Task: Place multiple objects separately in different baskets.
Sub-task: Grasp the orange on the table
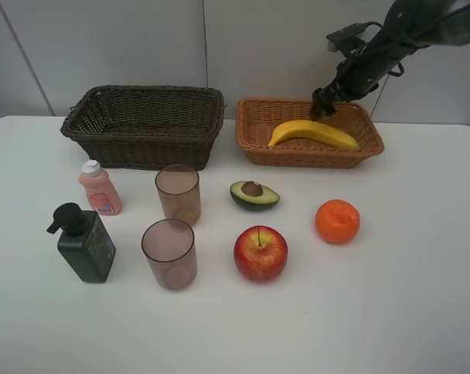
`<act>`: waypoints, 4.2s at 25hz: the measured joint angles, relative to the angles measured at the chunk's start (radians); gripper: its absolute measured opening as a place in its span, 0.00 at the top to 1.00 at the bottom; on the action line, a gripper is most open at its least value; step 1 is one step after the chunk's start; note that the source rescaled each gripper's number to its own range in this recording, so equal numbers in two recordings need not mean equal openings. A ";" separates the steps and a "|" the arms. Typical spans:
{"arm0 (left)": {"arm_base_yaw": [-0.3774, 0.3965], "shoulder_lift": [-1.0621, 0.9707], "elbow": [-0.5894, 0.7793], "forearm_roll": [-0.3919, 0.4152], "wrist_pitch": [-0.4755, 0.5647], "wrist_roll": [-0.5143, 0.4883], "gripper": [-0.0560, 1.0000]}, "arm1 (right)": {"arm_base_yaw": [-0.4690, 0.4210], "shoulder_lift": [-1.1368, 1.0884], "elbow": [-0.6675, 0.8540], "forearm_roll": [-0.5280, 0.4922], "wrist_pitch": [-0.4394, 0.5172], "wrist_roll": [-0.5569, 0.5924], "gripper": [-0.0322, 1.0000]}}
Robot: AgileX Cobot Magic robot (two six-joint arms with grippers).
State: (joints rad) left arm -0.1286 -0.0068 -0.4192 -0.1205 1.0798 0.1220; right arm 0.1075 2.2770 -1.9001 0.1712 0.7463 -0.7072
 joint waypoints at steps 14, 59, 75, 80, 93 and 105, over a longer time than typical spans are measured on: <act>0.000 0.000 0.000 0.000 0.000 0.000 0.02 | 0.041 -0.092 0.000 -0.028 0.110 0.012 0.00; 0.000 0.000 0.000 0.000 0.000 0.000 0.02 | 0.218 -0.369 0.647 -0.158 0.119 0.455 0.00; 0.000 0.000 0.000 0.000 0.000 0.000 0.02 | 0.221 -0.369 0.837 -0.159 -0.058 0.535 0.00; 0.000 0.000 0.000 0.000 0.000 0.000 0.02 | 0.221 -0.369 0.867 -0.159 -0.092 0.544 0.00; 0.000 0.000 0.000 0.000 0.000 0.000 0.02 | 0.221 -0.369 0.867 -0.171 -0.094 0.558 0.37; 0.000 0.000 0.000 0.000 0.000 0.000 0.02 | 0.221 -0.369 0.867 -0.184 -0.066 0.558 0.36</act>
State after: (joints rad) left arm -0.1286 -0.0068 -0.4192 -0.1205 1.0798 0.1220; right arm 0.3280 1.9078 -1.0328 -0.0124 0.6806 -0.1492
